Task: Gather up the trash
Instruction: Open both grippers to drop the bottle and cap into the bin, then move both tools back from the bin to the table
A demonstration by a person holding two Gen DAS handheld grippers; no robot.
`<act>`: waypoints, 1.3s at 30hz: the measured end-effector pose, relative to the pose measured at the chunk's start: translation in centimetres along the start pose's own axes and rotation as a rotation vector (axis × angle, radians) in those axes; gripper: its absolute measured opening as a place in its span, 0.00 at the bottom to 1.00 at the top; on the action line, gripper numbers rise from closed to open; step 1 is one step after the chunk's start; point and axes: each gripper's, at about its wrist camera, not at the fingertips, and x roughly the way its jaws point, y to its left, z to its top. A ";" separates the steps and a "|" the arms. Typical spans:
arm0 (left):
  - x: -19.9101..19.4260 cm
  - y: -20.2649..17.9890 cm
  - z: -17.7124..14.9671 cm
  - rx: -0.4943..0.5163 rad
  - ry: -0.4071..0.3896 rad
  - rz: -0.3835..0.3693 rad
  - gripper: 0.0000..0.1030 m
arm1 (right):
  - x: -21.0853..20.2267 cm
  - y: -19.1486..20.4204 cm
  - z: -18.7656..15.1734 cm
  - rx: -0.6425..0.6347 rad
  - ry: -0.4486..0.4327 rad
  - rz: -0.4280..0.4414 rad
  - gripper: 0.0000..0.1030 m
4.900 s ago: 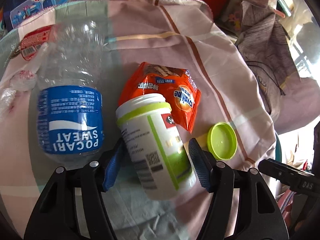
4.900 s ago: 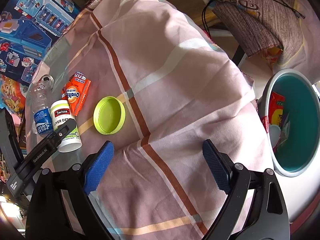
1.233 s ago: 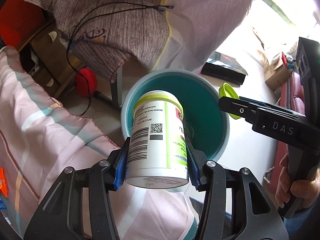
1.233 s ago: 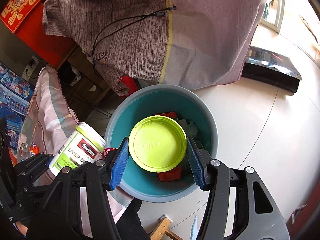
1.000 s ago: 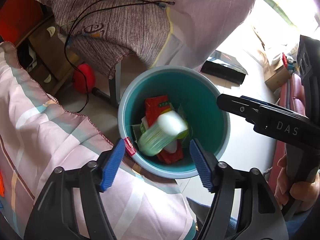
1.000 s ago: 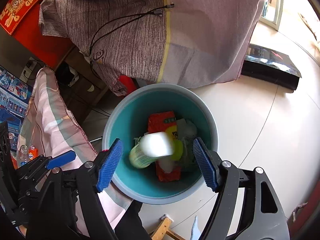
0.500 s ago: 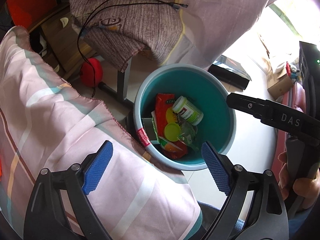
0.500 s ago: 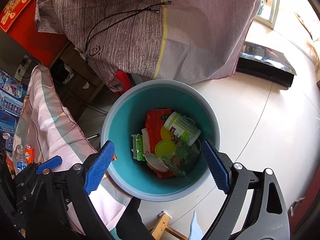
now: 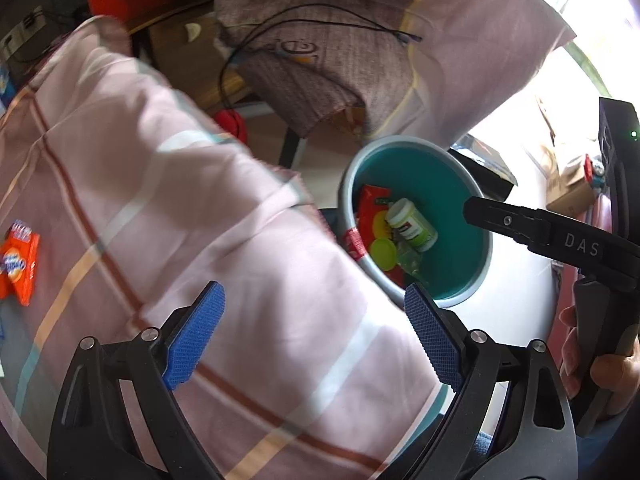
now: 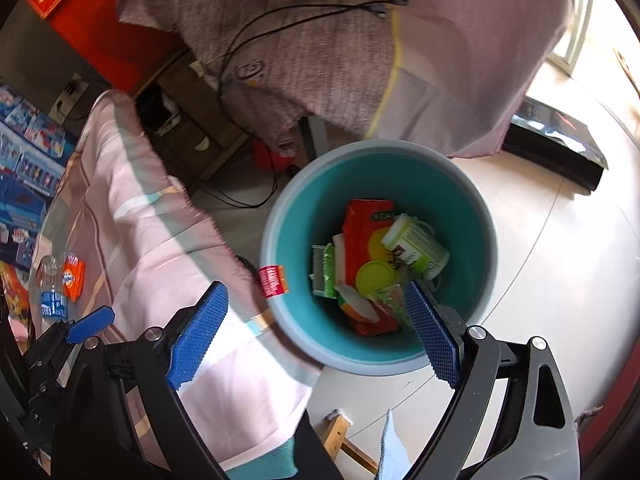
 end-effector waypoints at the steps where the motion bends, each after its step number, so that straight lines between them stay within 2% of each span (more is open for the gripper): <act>1: -0.4 0.7 -0.3 -0.011 -0.004 0.003 0.89 | 0.0 0.6 0.0 -0.009 0.000 0.001 0.83; 13: -5.5 10.5 -4.5 -0.142 -0.069 0.053 0.92 | 0.9 11.9 -1.4 -0.193 0.033 0.018 0.83; 22: -10.7 19.3 -8.1 -0.238 -0.145 0.125 0.93 | 2.6 22.5 -2.6 -0.396 0.093 0.028 0.83; 27: -13.1 24.8 -9.3 -0.324 -0.195 0.172 0.95 | 4.1 28.5 -3.0 -0.535 0.109 0.026 0.83; 33: -13.7 30.3 -10.1 -0.408 -0.207 0.196 0.95 | 6.8 34.4 -3.1 -0.680 0.123 0.042 0.83; 39: -12.7 33.5 -9.9 -0.455 -0.193 0.185 0.95 | 9.8 38.3 -3.0 -0.804 0.166 0.060 0.83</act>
